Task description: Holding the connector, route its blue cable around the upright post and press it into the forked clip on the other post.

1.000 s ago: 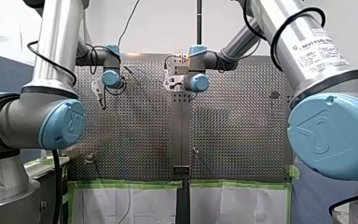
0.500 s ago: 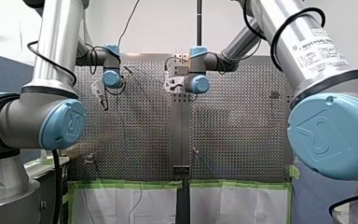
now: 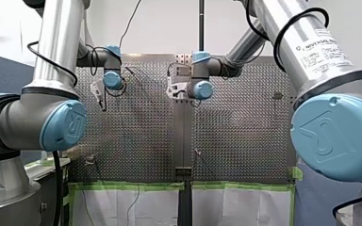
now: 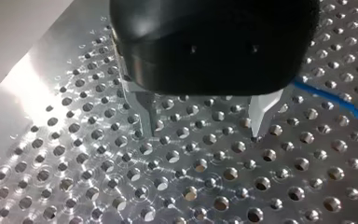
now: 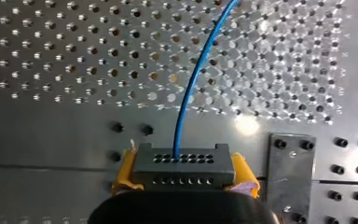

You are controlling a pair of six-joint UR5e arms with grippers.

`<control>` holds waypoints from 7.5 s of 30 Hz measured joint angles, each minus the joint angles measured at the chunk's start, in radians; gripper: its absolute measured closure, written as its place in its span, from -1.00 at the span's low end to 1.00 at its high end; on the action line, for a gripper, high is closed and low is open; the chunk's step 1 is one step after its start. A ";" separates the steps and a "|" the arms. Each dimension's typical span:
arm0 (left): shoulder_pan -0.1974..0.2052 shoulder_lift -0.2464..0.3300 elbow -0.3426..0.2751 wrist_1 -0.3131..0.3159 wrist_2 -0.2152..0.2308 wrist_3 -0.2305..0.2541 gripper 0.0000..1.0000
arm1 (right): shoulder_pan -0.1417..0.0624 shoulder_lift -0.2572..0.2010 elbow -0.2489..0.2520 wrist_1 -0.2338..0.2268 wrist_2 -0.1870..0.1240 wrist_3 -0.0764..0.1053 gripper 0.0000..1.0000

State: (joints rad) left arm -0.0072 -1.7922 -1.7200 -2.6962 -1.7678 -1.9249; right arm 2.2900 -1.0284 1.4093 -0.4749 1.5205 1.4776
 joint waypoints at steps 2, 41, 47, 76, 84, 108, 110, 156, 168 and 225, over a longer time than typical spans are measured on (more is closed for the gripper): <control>0.001 0.000 0.000 -0.005 -0.001 0.003 -1.00 | 0.000 0.000 0.010 -0.003 0.010 0.000 1.00; 0.009 -0.078 0.075 -0.061 0.084 0.002 -1.00 | -0.063 0.018 0.189 -0.115 0.135 -0.001 1.00; 0.009 -0.082 0.076 -0.063 0.082 0.006 -1.00 | -0.059 0.059 0.216 -0.157 0.138 -0.010 1.00; 0.007 -0.083 0.075 -0.064 0.080 0.007 -1.00 | -0.067 0.270 0.346 -0.388 0.200 0.029 1.00; 0.007 -0.083 0.075 -0.064 0.077 0.007 -1.00 | -0.071 0.276 0.392 -0.447 0.243 0.041 1.00; 0.007 -0.083 0.075 -0.070 0.068 0.007 -1.00 | -0.158 0.333 0.410 -0.497 0.265 0.054 1.00; 0.007 -0.083 0.075 -0.070 0.068 0.007 -1.00 | -0.167 0.350 0.408 -0.513 0.263 0.058 1.00; 0.008 -0.083 0.075 -0.093 0.040 0.014 -1.00 | -0.231 0.397 0.423 -0.628 0.155 0.065 1.00; -0.002 -0.083 0.074 -0.115 -0.008 0.019 -1.00 | -0.235 0.353 0.440 -0.656 0.153 0.059 1.00; 0.022 -0.037 0.021 -0.114 0.040 -0.119 -1.00 | -0.186 0.355 0.517 -0.733 0.182 0.043 1.00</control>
State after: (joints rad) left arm 0.0151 -1.8293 -1.6986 -2.8103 -1.7280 -2.0439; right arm 2.1039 -0.6735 1.9266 -1.2077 1.7024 1.5205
